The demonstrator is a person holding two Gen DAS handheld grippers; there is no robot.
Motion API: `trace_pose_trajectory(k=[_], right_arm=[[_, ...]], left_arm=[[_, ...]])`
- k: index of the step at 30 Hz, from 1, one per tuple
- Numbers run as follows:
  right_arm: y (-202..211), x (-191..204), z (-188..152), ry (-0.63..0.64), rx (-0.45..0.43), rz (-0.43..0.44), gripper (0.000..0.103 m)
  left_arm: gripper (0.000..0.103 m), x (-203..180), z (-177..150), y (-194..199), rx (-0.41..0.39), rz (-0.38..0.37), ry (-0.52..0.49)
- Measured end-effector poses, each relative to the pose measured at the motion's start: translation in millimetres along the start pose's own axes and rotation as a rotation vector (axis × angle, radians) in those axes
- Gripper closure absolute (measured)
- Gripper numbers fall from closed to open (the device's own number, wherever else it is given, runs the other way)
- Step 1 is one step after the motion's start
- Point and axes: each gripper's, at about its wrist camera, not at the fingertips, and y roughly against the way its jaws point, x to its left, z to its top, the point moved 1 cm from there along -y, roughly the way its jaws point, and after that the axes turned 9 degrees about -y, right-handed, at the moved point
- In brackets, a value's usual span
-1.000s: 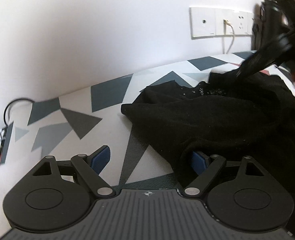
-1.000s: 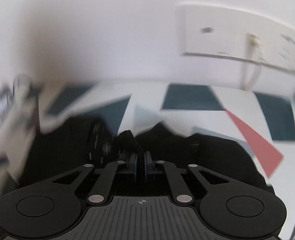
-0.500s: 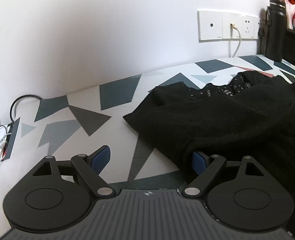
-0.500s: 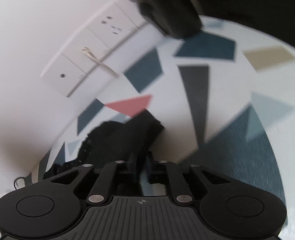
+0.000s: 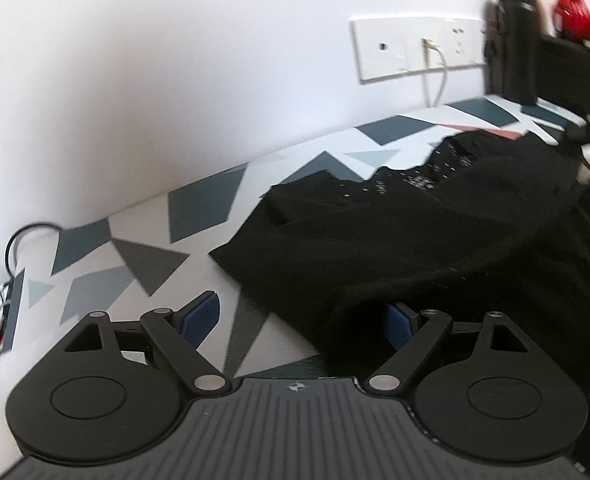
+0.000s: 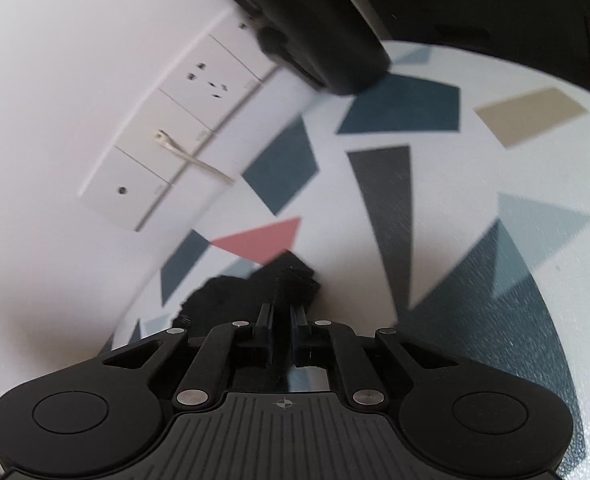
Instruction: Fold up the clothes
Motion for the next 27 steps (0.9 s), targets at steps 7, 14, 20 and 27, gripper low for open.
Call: trace_pose_trajectory(k=[7, 14, 20, 27], right_arm=[[1.4, 7.0, 0.9, 0.022, 0.0, -0.027, 0.096], [21.7, 34.2, 8.1, 0.08, -0.074, 0.038, 0.096], [18.9, 24.5, 9.5, 0.08, -0.071, -0.016, 0.096], [5.9, 2.5, -1.8, 0.05, -0.024, -0.089, 0.088]], left_arm=[[0.017, -12.0, 12.3, -4.4, -0.042, 0.009, -0.068], [0.017, -27.3, 21.5, -19.9, -0.045, 0.022, -0.169], [0.017, -3.2, 19.1, -22.9, -0.019, 0.14, -0.072], [0.015, -4.5, 21.2, -29.2, -0.008, 0.13, -0.123]])
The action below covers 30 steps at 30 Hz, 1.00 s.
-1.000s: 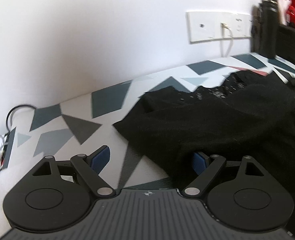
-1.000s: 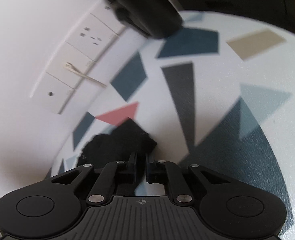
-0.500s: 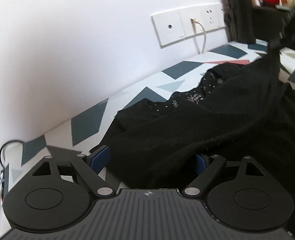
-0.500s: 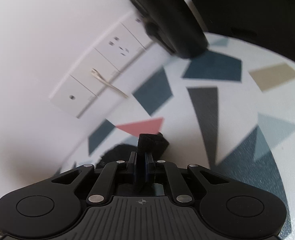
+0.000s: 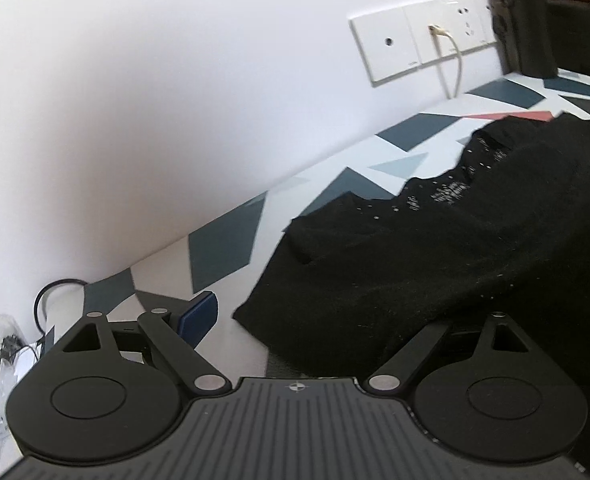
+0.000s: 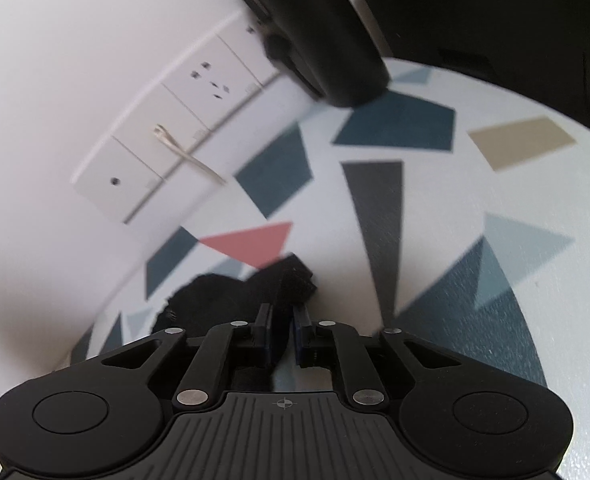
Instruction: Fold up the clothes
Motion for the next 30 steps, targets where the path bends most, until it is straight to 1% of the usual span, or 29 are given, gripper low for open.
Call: trace_pose_trajectory(k=[1, 3, 4, 5, 8, 10, 13, 14, 15, 18, 19, 21, 22, 23, 25, 28, 30], right_arm=[[-2.0, -3.1, -0.2, -0.01, 0.005, -0.004, 0.084], [-5.6, -9.5, 1.4, -0.034, 0.012, -0.011, 0.083], [-7.6, -12.6, 2.3, -0.046, 0.017, -0.015, 0.085], [-9.0, -15.0, 3.2, -0.06, 0.022, -0.016, 0.093], [-8.4, -13.4, 6.5, -0.077, 0.022, -0.012, 0.096], [-5.3, -1.2, 11.0, -0.065, 0.01, 0.002, 0.096], [-1.7, 31.3, 13.1, -0.024, -0.001, 0.076, 0.096], [-0.4, 44.7, 13.0, -0.008, -0.003, 0.109, 0.096], [1.6, 58.9, 12.5, 0.01, -0.005, 0.146, 0.096], [12.5, 93.9, 10.3, 0.075, -0.025, 0.258, 0.096], [16.1, 100.4, 9.0, 0.097, -0.031, 0.275, 0.096], [20.7, 104.7, 7.6, 0.119, -0.031, 0.283, 0.096], [19.5, 100.8, 6.3, 0.114, -0.019, 0.271, 0.096], [16.4, 93.4, 3.1, 0.113, -0.004, 0.247, 0.096], [6.9, 70.2, -7.5, 0.114, 0.037, 0.161, 0.096], [-7.1, 37.9, -24.7, 0.107, 0.103, 0.057, 0.096], [-10.1, 23.0, -34.0, 0.096, 0.118, 0.02, 0.096]], left_arm=[[0.015, -1.7, 0.3, -0.8, 0.001, -0.004, -0.003], [0.015, -3.8, -0.2, -1.7, 0.008, -0.007, -0.002], [0.015, -3.7, -0.2, -2.4, 0.008, -0.01, 0.001], [0.015, -3.5, -0.2, -3.1, 0.008, -0.012, 0.004], [0.015, 8.8, 2.2, 1.1, -0.016, 0.005, 0.053], [0.015, 18.6, 4.4, 4.3, -0.034, 0.026, 0.089], [0.015, 35.3, 5.5, 6.4, -0.035, 0.089, 0.149], [0.015, 40.8, 5.8, 7.1, -0.035, 0.11, 0.168], [0.015, 45.8, 4.0, 6.8, -0.029, 0.116, 0.189], [0.015, 54.1, -5.9, 9.4, -0.018, 0.159, 0.217], [0.015, 56.2, -9.9, 10.7, -0.014, 0.172, 0.223], [0.014, 59.6, -18.9, 11.6, 0.005, 0.168, 0.229], [0.014, 61.1, -23.9, 11.6, 0.011, 0.156, 0.228], [0.014, 62.3, -29.7, 11.6, 0.015, 0.125, 0.226], [0.014, 60.7, -38.2, 11.0, 0.024, 0.074, 0.193], [0.014, 52.1, -45.0, 11.8, 0.023, 0.051, 0.097], [0.014, 46.2, -46.2, 13.1, 0.019, 0.044, 0.044]])
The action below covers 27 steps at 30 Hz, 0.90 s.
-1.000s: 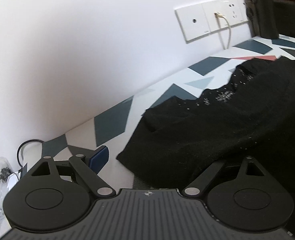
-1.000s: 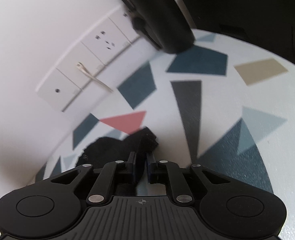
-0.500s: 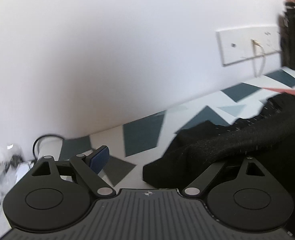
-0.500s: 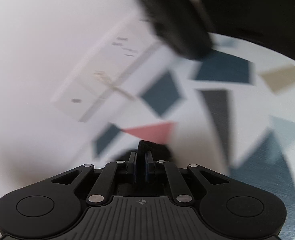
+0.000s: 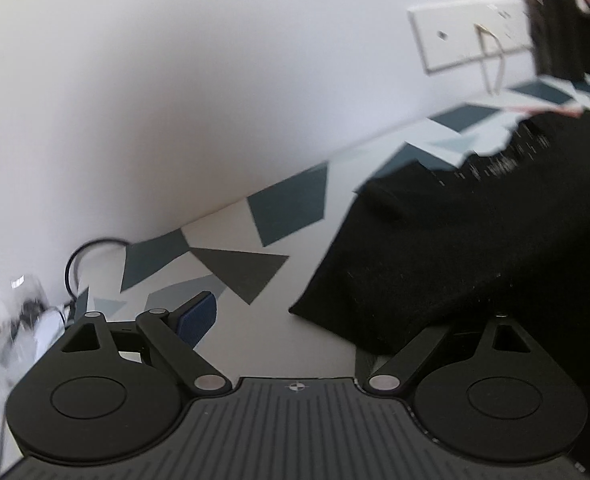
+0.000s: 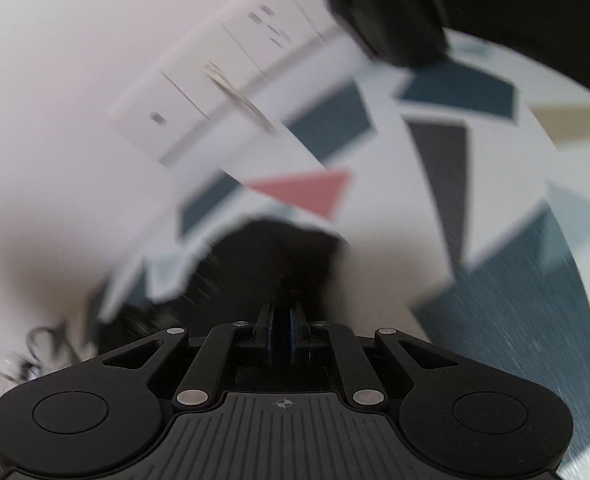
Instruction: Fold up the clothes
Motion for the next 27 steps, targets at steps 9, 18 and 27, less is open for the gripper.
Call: trace_pose_trajectory(k=[9, 18, 27], right_arm=[[6.6, -7.6, -9.2, 0.027, 0.003, -0.043, 0.096], [18.4, -4.5, -5.8, 0.066, 0.022, -0.193, 0.082], [-13.8, 29.4, 10.3, 0.286, -0.043, -0.163, 0.057]], left_arm=[[0.013, -8.2, 2.6, -1.2, 0.02, -0.081, -0.081], [0.007, 28.9, -0.1, 32.8, -0.046, -0.353, 0.081], [0.003, 83.1, -7.1, -3.0, 0.019, -0.344, 0.585]])
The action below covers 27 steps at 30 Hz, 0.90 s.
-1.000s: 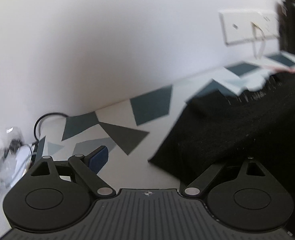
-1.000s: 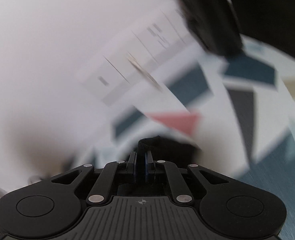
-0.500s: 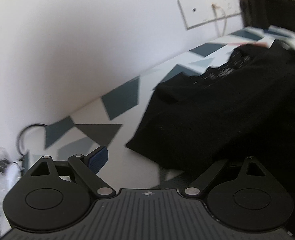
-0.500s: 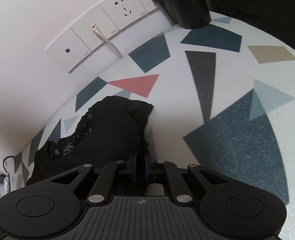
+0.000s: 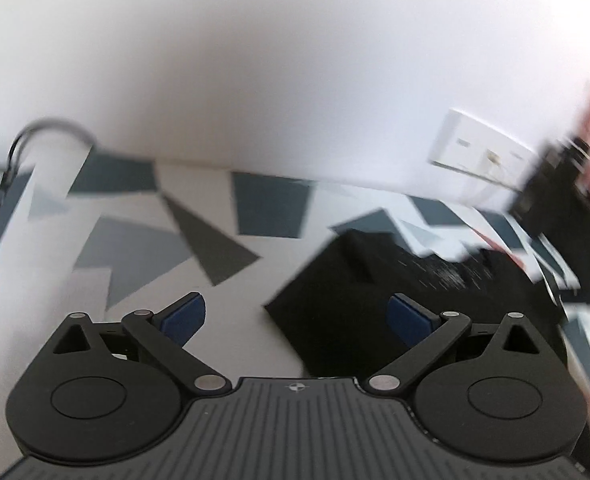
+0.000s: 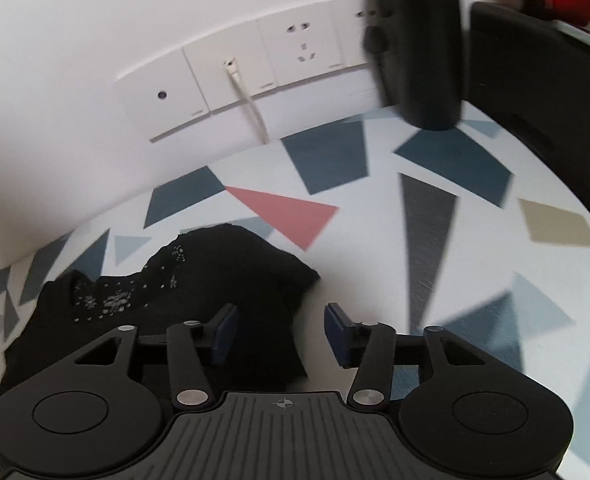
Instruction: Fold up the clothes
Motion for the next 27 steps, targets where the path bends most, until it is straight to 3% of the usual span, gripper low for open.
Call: trace_pose_trajectory(k=[2, 3, 4, 5, 6, 8, 13, 15, 17, 22, 27], right_arm=[[-18.3, 1.9, 2.3, -0.009, 0.027, -0.006, 0.06], [-22.3, 1.2, 2.8, -0.024, 0.036, 0.001, 0.066], [-22.2, 0.7, 2.9, -0.041, 0.036, 0.009, 0.082], [-22.2, 0.1, 2.9, -0.057, 0.037, 0.017, 0.088], [-18.9, 0.4, 2.6, -0.069, 0.027, 0.024, 0.09], [-5.2, 1.2, 1.8, -0.083, -0.01, 0.032, 0.094], [2.8, -11.8, -2.8, -0.149, 0.049, 0.002, 0.094], [-2.2, -18.9, -3.8, -0.179, 0.096, -0.017, 0.089], [-3.0, -23.9, -2.3, -0.216, 0.104, -0.029, 0.073], [-4.6, -33.7, 15.9, -0.295, 0.057, 0.015, 0.068], [-31.8, -51.9, 29.0, -0.518, 0.129, 0.085, 0.066]], left_arm=[[0.006, 6.2, 2.7, -17.1, 0.028, 0.017, 0.073], [0.009, 7.4, 4.1, -22.8, 0.037, 0.017, 0.093], [0.012, 8.5, 5.6, -28.4, 0.046, 0.017, 0.113], [0.019, 9.7, 7.0, -33.9, 0.055, 0.017, 0.132], [0.028, 8.2, 9.5, -38.5, 0.063, 0.025, 0.131], [0.034, 3.4, 12.4, -44.8, 0.077, 0.053, 0.101], [0.034, -9.6, 17.9, -62.4, 0.114, 0.082, -0.004], [0.034, -13.5, 18.4, -67.9, 0.125, 0.087, -0.035], [0.034, -16.2, 20.1, -71.4, 0.127, 0.09, -0.054], [0.033, -14.6, 34.1, -79.7, 0.114, 0.086, -0.048], [0.033, -18.2, 52.7, -100.1, 0.122, 0.027, -0.046]])
